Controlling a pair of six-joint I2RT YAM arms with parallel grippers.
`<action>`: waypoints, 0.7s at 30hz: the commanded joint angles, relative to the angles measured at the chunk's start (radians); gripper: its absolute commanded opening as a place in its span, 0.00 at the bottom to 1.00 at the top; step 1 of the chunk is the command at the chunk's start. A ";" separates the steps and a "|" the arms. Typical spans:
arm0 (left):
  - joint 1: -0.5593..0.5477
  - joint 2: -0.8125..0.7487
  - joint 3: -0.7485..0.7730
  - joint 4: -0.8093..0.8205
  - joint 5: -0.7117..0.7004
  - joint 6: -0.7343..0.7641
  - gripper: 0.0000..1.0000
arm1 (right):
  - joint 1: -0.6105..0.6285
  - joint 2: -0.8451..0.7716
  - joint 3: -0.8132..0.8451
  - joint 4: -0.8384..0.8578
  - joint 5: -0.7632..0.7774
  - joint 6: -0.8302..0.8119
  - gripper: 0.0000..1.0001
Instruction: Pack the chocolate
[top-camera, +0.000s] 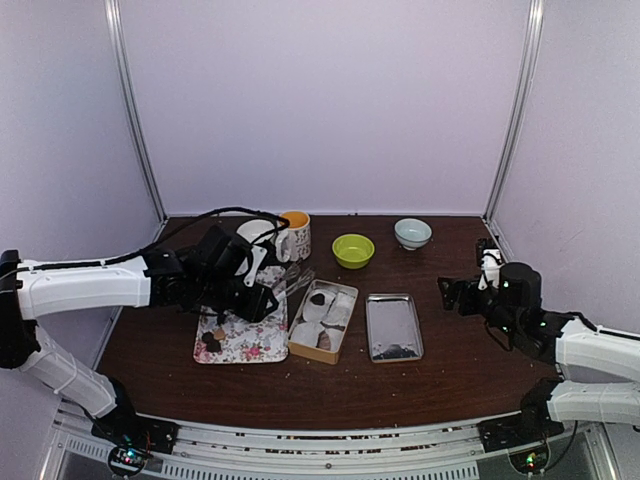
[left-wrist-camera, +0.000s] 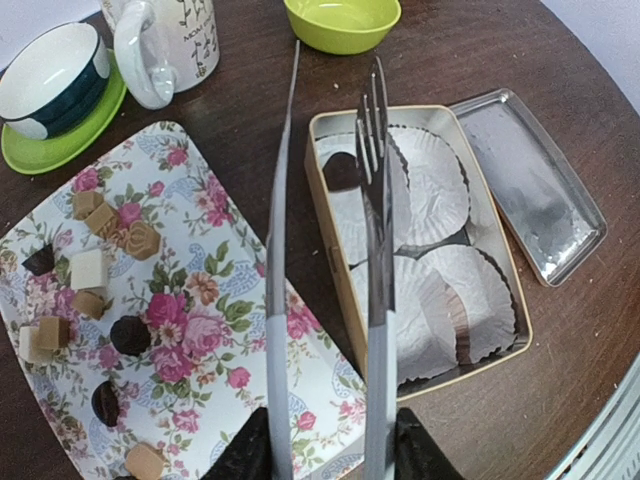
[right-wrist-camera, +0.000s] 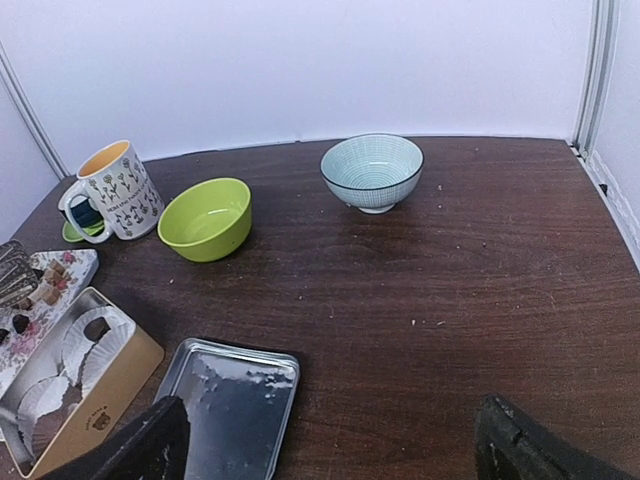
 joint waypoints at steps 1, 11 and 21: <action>-0.001 -0.047 -0.016 -0.043 -0.057 -0.015 0.38 | 0.008 0.006 0.062 -0.063 -0.039 0.020 1.00; 0.013 -0.107 -0.069 -0.085 -0.092 -0.041 0.38 | 0.034 -0.047 0.118 -0.134 0.022 -0.062 1.00; 0.037 -0.123 -0.114 -0.165 -0.039 -0.048 0.38 | 0.040 0.034 0.210 -0.201 -0.121 -0.029 1.00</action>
